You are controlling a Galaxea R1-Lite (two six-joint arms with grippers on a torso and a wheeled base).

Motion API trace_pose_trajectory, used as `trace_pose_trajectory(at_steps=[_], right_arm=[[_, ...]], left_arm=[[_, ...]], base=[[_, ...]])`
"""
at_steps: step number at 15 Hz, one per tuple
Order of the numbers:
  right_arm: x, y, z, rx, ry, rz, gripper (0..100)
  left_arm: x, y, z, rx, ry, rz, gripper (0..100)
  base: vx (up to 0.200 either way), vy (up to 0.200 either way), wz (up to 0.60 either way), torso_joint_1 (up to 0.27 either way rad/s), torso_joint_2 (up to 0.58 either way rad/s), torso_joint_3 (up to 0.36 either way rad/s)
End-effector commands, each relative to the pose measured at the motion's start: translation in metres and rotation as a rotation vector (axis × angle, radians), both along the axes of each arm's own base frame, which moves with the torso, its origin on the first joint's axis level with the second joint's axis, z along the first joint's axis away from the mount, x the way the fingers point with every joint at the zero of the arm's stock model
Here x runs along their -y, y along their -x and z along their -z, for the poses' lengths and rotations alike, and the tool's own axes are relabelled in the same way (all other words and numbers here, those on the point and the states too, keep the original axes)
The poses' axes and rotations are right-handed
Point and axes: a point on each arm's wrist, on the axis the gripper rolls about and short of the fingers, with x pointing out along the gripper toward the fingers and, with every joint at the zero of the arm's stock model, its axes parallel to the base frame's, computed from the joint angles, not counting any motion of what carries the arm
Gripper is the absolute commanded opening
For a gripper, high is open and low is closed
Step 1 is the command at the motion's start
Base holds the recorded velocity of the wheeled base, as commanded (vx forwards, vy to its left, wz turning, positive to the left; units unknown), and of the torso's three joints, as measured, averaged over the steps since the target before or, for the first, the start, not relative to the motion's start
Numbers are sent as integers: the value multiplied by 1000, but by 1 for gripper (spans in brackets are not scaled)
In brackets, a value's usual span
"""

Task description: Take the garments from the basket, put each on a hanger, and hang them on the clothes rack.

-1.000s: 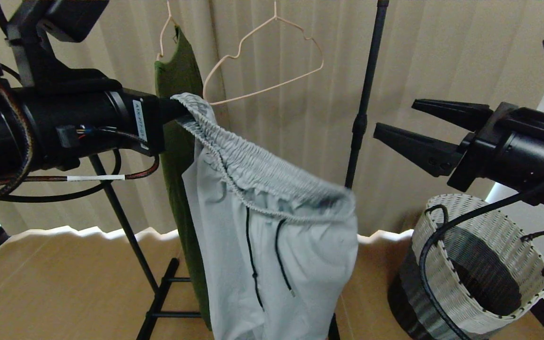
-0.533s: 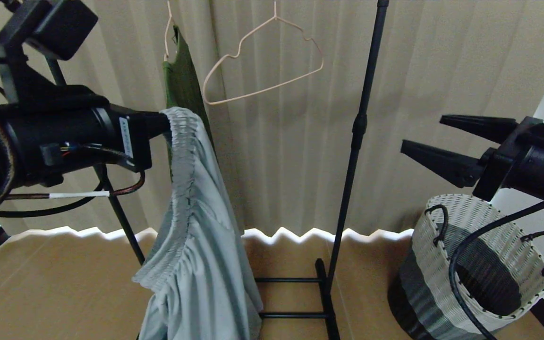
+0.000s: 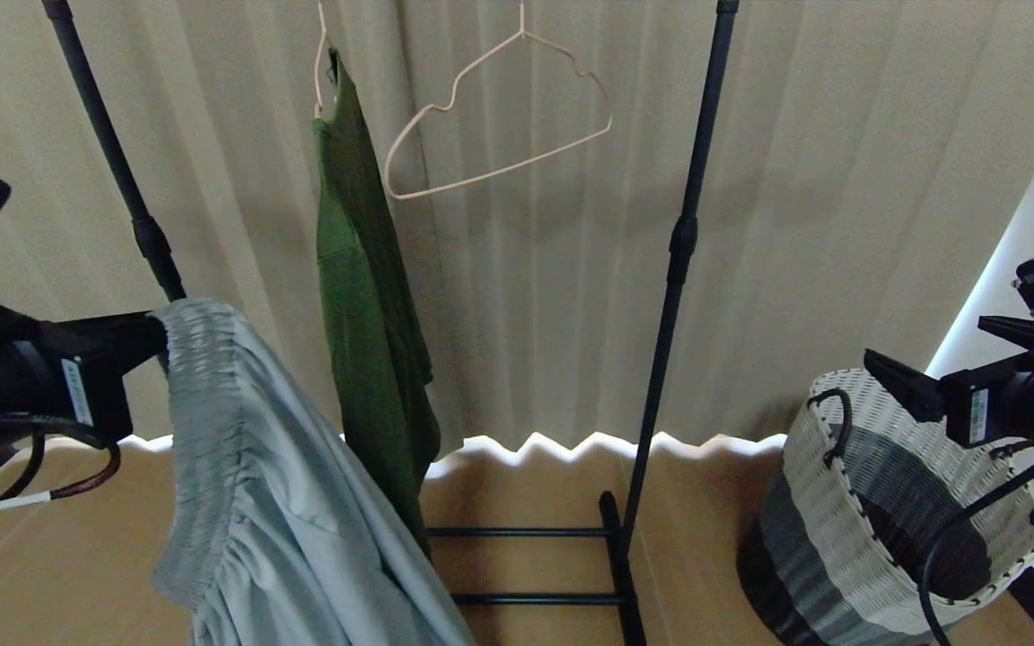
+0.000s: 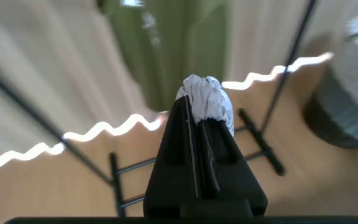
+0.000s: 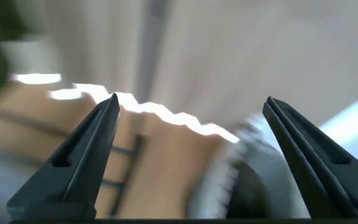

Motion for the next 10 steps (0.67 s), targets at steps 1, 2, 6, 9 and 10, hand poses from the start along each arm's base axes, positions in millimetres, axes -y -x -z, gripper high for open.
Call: trace_pose_trajectory(at_steps=[1, 2, 6, 9, 10], right_arm=[[3, 5, 11, -6, 25, 16, 100], [8, 5, 11, 19, 22, 38, 100], [8, 5, 8, 36, 22, 38, 100], [9, 7, 7, 42, 38, 35, 100], [9, 9, 7, 46, 49, 34, 100]], left_arm=[[-9, 16, 0, 40, 2, -34, 0], [-12, 18, -3, 55, 4, -45, 0], [-12, 18, -1, 47, 0, -49, 0], [-12, 18, -1, 47, 0, -49, 0], [-12, 18, -1, 47, 0, -49, 0]], base=[[0, 0, 0, 0, 0, 0], [0, 0, 0, 0, 0, 0], [50, 0, 0, 2, -2, 2], [200, 0, 0, -2, 1, 7], [200, 0, 0, 7, 7, -2]])
